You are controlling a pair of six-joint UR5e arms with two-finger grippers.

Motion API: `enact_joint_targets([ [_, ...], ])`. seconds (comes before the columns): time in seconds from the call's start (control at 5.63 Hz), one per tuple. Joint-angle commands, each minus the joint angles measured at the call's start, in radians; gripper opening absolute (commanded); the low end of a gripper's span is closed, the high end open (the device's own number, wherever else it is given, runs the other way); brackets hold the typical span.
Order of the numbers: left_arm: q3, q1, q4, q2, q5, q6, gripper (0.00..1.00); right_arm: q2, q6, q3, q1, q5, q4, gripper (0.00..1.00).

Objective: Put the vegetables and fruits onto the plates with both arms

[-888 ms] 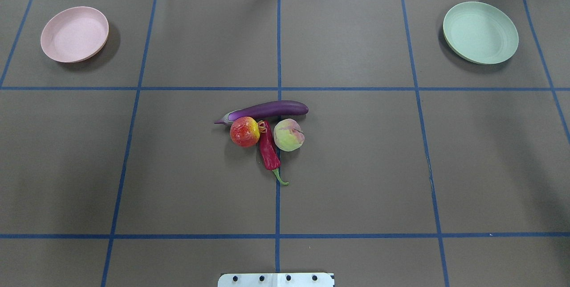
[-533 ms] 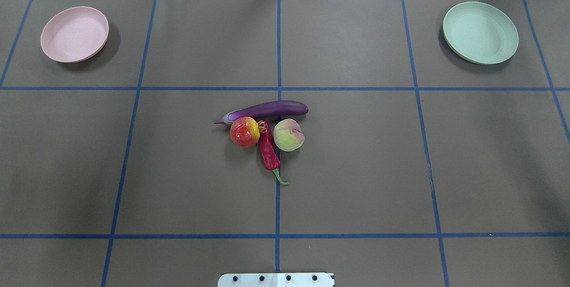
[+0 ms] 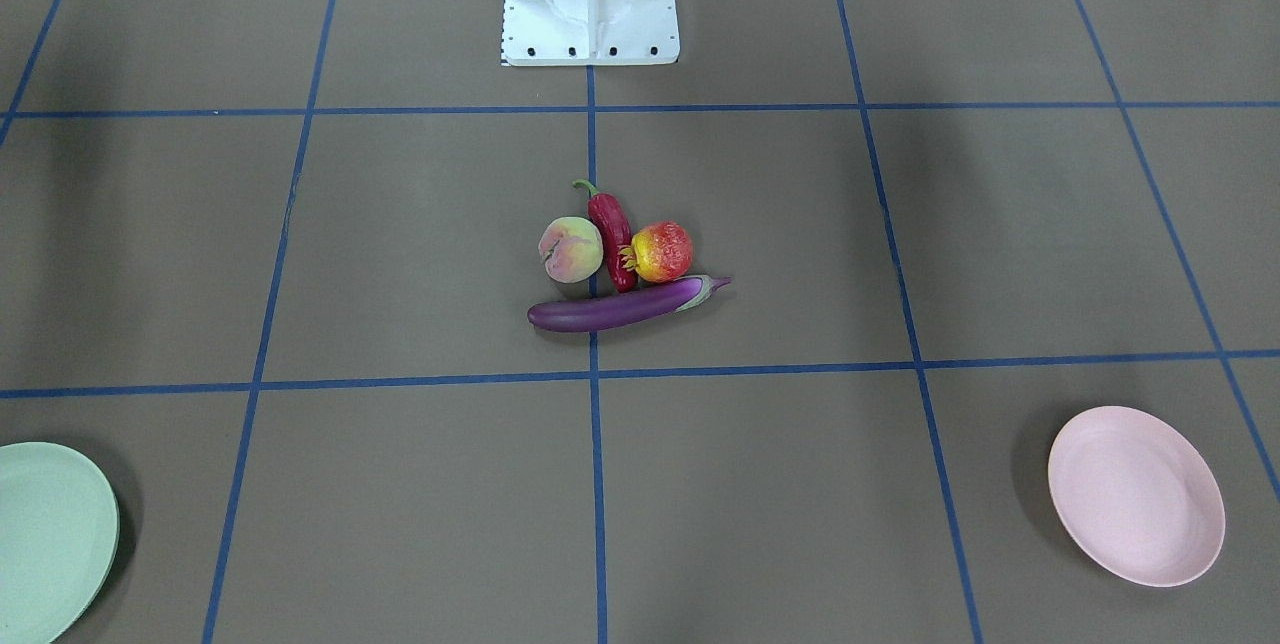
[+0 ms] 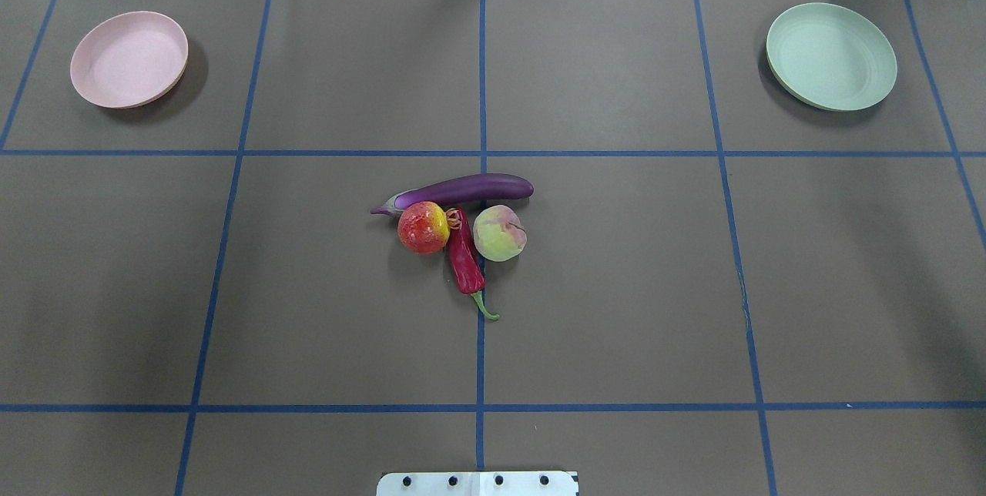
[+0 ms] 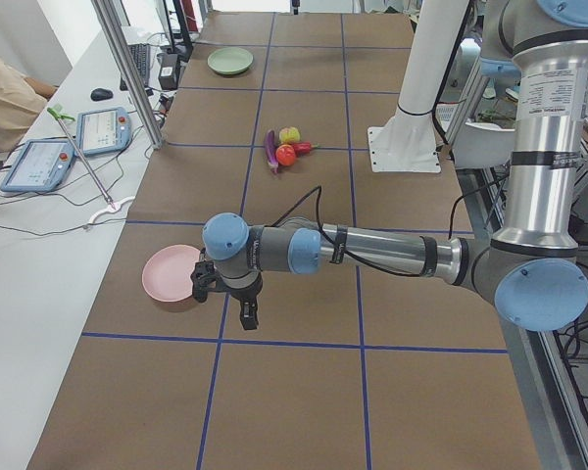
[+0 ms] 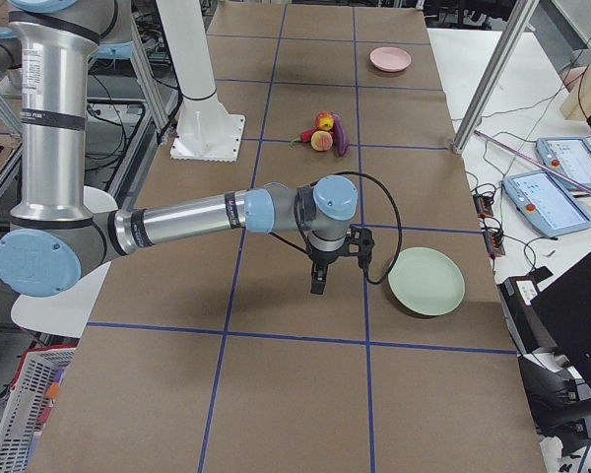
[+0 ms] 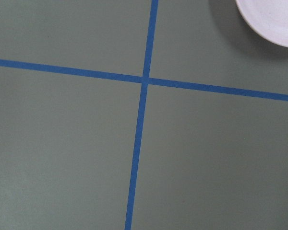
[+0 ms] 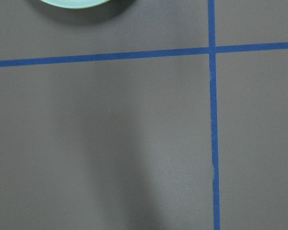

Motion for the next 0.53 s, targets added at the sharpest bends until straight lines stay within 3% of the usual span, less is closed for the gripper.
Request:
enact_joint_targets([
  [0.0, 0.014, 0.002, -0.05, 0.007, -0.007, -0.002, 1.0, 0.018, 0.003, -0.015, 0.0, 0.001, 0.0, 1.0],
  [0.36, 0.009, 0.009, -0.061, 0.004, -0.042, -0.012, 1.0, 0.019, 0.008, 0.002, 0.0, 0.061, 0.002, 1.0],
])
